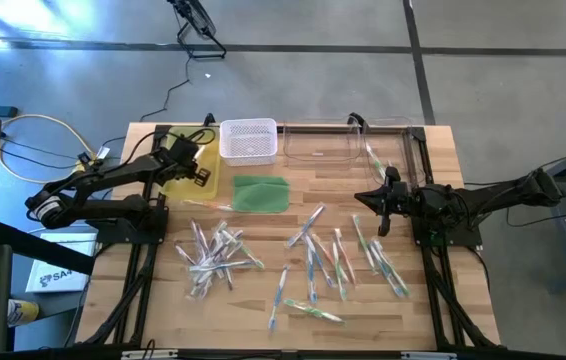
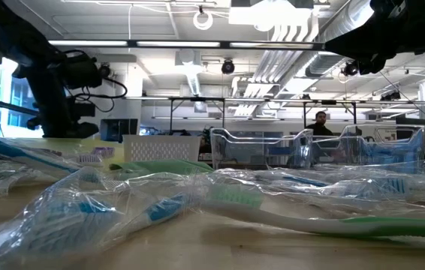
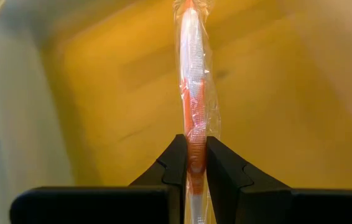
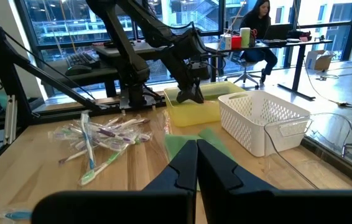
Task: Pick & Place Toothbrushes
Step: Put the orange toothbrush into the yellow bin, then put the blue toothbrush into the white bin
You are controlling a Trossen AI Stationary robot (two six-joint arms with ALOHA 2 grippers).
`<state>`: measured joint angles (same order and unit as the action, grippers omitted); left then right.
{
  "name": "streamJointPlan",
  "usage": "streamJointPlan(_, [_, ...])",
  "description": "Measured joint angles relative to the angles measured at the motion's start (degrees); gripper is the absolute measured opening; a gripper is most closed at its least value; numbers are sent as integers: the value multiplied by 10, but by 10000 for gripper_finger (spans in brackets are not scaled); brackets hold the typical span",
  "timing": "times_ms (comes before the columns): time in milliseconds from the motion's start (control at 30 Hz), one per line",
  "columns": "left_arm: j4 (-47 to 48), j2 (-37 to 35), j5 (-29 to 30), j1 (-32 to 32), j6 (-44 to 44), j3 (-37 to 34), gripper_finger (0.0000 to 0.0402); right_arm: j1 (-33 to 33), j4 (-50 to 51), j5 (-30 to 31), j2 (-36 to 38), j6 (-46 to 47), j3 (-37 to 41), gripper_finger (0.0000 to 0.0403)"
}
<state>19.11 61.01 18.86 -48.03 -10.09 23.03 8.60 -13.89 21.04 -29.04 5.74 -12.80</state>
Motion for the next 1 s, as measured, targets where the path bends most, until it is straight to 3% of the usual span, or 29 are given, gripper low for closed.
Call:
streamJointPlan(267, [1,0,2,0,-4,-14,39,0,0,0,0,0,0,2])
streamJointPlan(667, [-81,0,-1,0,-2,-14,134,0,0,0,0,0,0,2])
streamJointPlan(1000, [-86,-3,-18,0,-2,-14,140,0,0,0,0,0,0,2])
